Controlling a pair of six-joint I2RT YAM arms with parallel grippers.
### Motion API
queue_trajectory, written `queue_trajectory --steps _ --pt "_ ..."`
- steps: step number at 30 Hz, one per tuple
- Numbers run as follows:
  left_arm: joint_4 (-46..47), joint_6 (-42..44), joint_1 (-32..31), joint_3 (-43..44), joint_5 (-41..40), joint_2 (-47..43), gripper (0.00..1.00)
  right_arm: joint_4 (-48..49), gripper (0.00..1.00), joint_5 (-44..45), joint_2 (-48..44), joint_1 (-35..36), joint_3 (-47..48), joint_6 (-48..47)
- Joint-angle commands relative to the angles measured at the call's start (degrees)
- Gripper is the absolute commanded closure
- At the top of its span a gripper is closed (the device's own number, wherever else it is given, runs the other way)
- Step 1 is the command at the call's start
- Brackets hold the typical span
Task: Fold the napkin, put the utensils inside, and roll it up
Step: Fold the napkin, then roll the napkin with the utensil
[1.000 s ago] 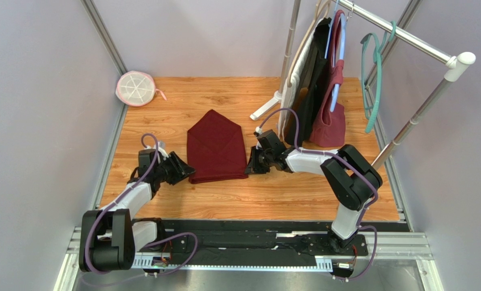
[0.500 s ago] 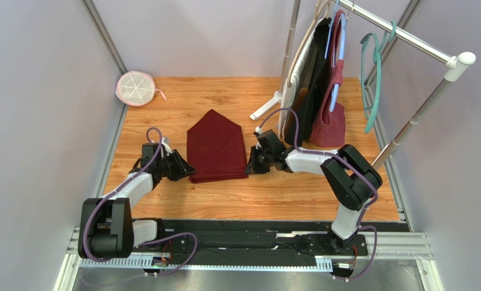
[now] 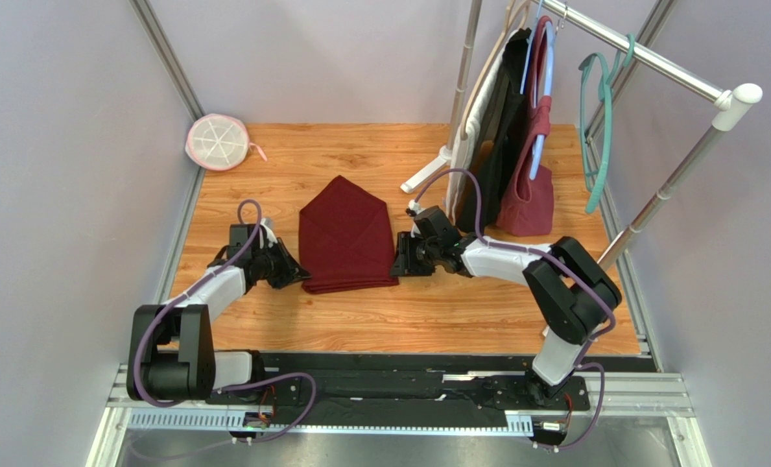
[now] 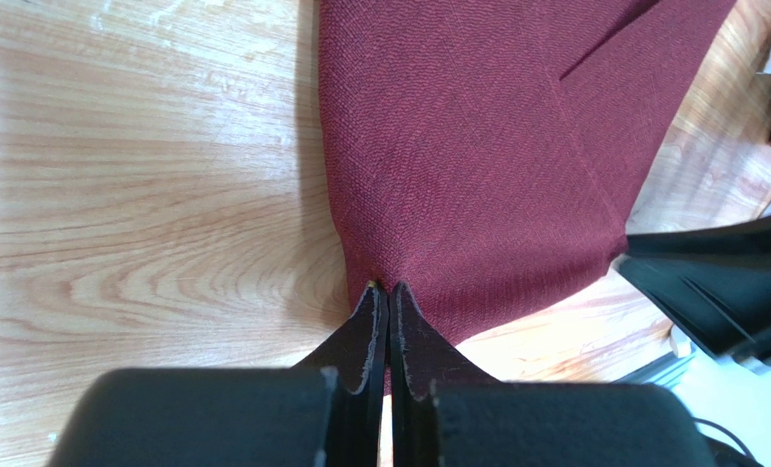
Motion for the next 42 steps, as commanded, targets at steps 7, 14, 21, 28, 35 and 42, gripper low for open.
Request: queue_trajectory --steps 7,14,21,28,35,42 --pt "-4.7 2.7 -0.1 5.3 -1.3 3.0 1.00 3.1 0.36 3.9 -18.4 6.2 -0.6 -23.2" --pt "-5.7 3.9 -0.2 7.8 -1.2 5.3 1.00 10.5 0.37 10.8 -11.7 15.6 1.8 -42.2" --pt "-7.7 5.1 -0.2 10.8 -1.2 8.6 1.00 16.6 0.39 18.4 -2.3 21.6 3.3 -51.8" --pt "-8.4 5.6 -0.1 12.2 -1.9 9.6 1.00 17.8 0.41 20.6 3.4 24.9 4.7 -57.3" --pt "-8.7 5.9 -0.2 12.7 -1.8 10.2 1.00 21.5 0.42 26.7 9.5 25.8 6.2 -63.2" --pt "-8.8 6.0 -0.1 13.0 -1.8 10.3 1.00 22.4 0.44 29.9 13.8 26.8 7.1 -67.0"
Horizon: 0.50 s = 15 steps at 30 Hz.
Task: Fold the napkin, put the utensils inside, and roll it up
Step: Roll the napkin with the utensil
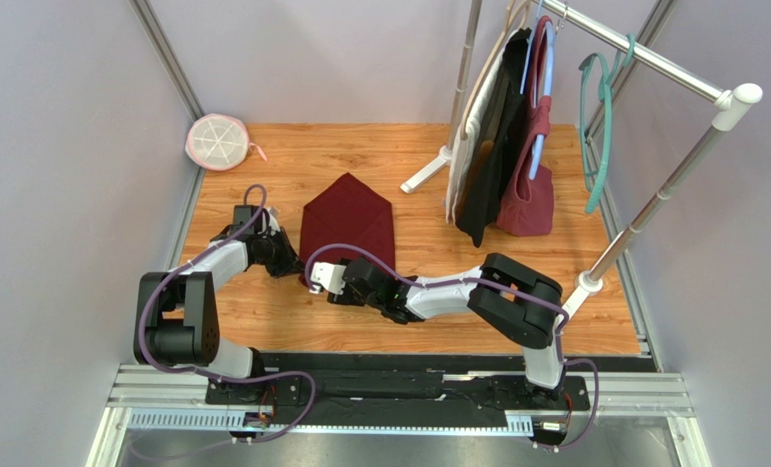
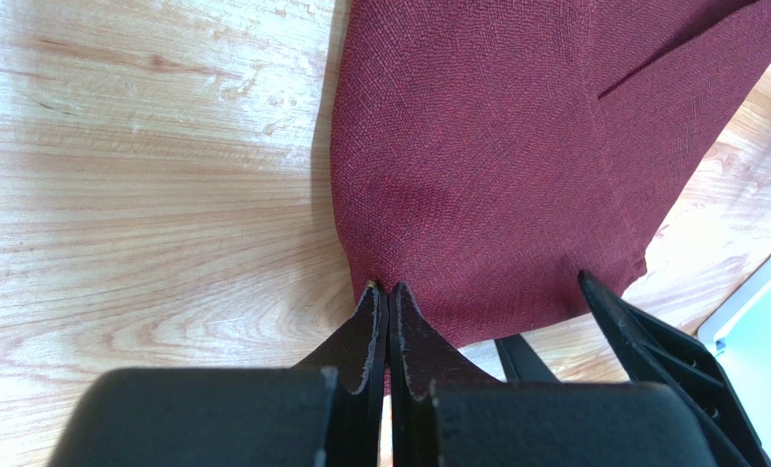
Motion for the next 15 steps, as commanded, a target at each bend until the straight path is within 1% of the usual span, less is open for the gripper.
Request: queue_trajectory --steps 1,4,5,7,8,10,11,12,13,14,15 --pt "-0.2 1.1 -0.2 2.1 -0.3 0.1 1.00 2.6 0.45 4.2 3.5 1.6 1.5 -4.8" --pt "-0.3 1.1 -0.1 2.2 -0.2 0.2 1.00 2.9 0.48 5.6 4.7 2.2 1.6 -5.6" --pt "-0.2 1.1 -0.2 2.2 -0.2 0.2 1.00 2.9 0.56 5.4 5.0 2.2 1.6 -5.4" --pt "-0.1 1.1 -0.1 2.3 -0.1 0.2 1.00 2.5 0.66 5.2 5.2 2.4 1.5 -4.9" --pt "0.0 1.1 -0.2 2.2 0.0 0.1 1.00 2.2 0.74 4.9 5.2 2.4 1.6 -4.7" --pt "0.6 1.1 -0.1 2.1 0.6 0.0 1.00 0.5 0.80 4.6 5.2 2.4 1.9 -3.9" --pt "0.8 1.1 -0.1 2.2 0.9 -0.1 1.00 -0.1 0.86 3.7 5.2 2.4 2.1 -3.1" --pt "1.1 1.1 -0.1 2.2 1.1 -0.2 0.99 -1.6 0.89 3.1 4.8 2.4 2.5 -2.5" --pt "1.1 1.1 -0.2 2.5 1.3 -0.3 0.94 -2.6 0.93 2.3 4.6 2.4 2.9 -2.0" --pt "1.0 1.1 -0.2 2.6 1.3 -0.6 0.80 -3.9 1.00 0.6 4.4 2.4 3.3 -0.7" --pt "0.6 1.1 -0.1 2.8 1.2 -0.9 0.70 -7.2 1.00 -0.3 4.1 2.4 4.6 0.0"
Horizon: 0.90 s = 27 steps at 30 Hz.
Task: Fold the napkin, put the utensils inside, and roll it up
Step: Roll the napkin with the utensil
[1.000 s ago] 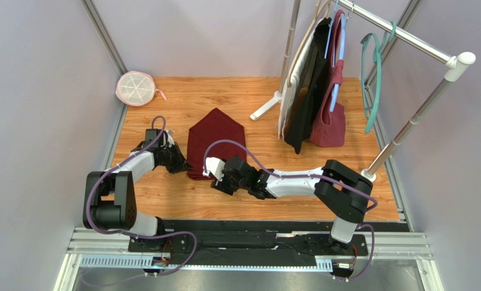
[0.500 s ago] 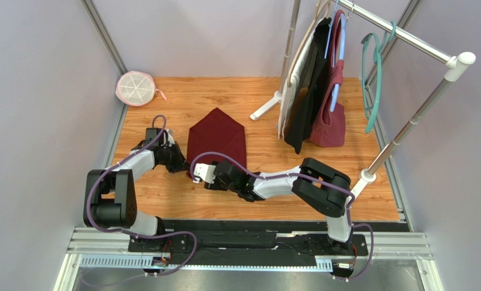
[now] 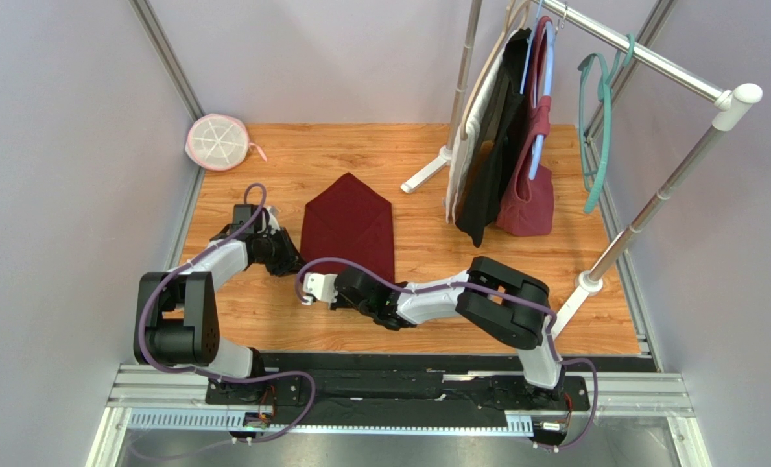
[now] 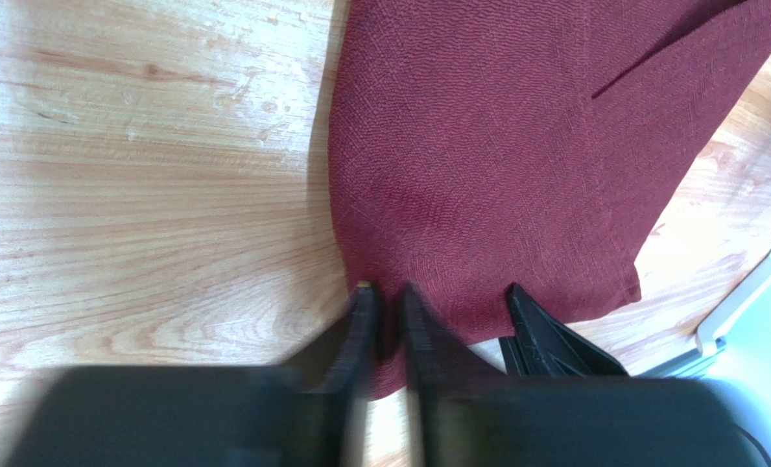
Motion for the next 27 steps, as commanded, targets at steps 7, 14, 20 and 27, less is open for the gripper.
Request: queue_trajectory --steps 7,14,20,27 --pt "-0.7 -0.9 0.6 1.2 -7.1 -9.9 0.26 -22.3 1.00 -11.0 -3.1 -0.9 7.7 12.2" --pt "-0.6 -2.2 1.0 -4.3 -14.5 -24.8 0.25 -33.1 1.00 -25.9 -6.6 -5.3 13.7 20.7" --pt "5.8 -1.5 1.0 -11.8 -12.2 -36.9 0.30 -39.7 1.00 -39.2 -3.2 -11.6 19.7 25.1" --pt "14.2 0.0 -2.8 -15.5 -4.5 -40.3 0.31 -47.3 1.00 -52.8 5.5 -18.7 28.8 28.1"
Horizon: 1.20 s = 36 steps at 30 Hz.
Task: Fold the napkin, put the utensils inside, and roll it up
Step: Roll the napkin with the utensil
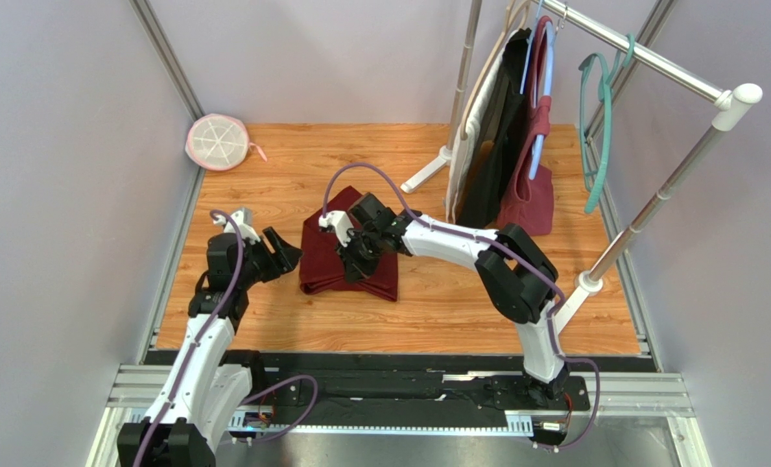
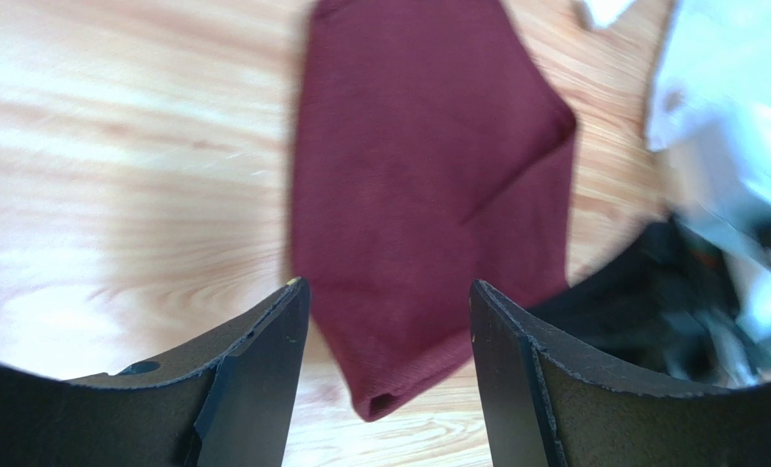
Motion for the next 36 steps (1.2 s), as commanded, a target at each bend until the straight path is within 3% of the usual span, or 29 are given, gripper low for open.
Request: queue_trajectory --steps 1,10,25,36 --pt "8.8 1.6 -3.8 -0.8 4.5 -0.1 0.31 -7.4 1.00 -11.8 5.4 -3.0 6.0 3.1" --pt "19.0 1.7 -6.2 -2.3 9.7 6.6 0.30 -14.7 1.00 -15.9 13.6 -5.5 13.9 3.5" --pt "19.9 7.5 -13.3 -0.9 8.0 16.1 0.29 -23.0 1.00 -21.6 23.6 -10.3 24.1 8.9" --pt "17.1 10.3 -13.6 1.4 5.7 22.3 0.30 -25.0 1.00 -24.2 27.8 -13.2 27.5 10.5"
